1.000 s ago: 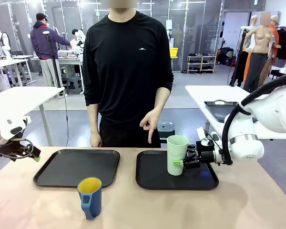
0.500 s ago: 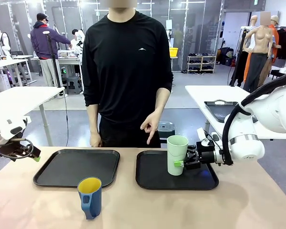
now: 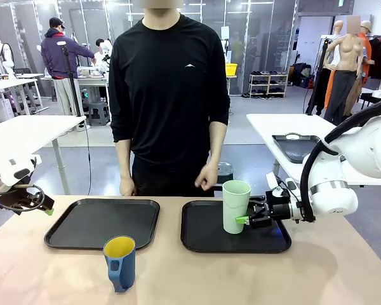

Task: Sort and store the cups by type.
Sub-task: Place the picked Reusable plastic cup into the Flat Tray indicated by the person.

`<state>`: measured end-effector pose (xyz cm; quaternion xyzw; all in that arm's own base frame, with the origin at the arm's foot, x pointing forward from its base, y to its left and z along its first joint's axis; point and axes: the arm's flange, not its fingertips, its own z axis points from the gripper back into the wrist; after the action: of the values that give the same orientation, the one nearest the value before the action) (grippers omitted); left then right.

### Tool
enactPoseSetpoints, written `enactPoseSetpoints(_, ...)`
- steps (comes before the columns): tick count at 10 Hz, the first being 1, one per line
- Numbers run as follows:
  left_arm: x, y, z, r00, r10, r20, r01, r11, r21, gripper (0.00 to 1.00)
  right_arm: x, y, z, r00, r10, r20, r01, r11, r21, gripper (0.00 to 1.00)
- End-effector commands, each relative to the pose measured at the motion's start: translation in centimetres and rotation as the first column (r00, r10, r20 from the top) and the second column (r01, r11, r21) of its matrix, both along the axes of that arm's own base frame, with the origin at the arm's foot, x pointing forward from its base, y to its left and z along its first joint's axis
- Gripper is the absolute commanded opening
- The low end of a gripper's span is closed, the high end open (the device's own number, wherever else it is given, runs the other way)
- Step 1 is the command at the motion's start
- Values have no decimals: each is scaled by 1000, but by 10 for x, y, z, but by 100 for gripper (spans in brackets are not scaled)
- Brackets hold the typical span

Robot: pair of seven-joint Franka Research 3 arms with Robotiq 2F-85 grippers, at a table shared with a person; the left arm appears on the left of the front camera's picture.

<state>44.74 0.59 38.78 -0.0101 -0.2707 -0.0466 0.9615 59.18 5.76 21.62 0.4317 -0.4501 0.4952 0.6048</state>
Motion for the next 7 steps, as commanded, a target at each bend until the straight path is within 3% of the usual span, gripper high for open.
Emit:
enactPoseSetpoints(1, 0, 1, 0, 1000, 3, 0, -3, 1000, -4, 100, -5, -10, 1, 999, -19, -38, 18, 1000, -12, 100)
enactPoseSetpoints(7, 0, 1, 0, 1000, 3, 0, -3, 1000, -4, 100, -33, -71, 17, 995, -91, -30, 91, 996, -2, 100)
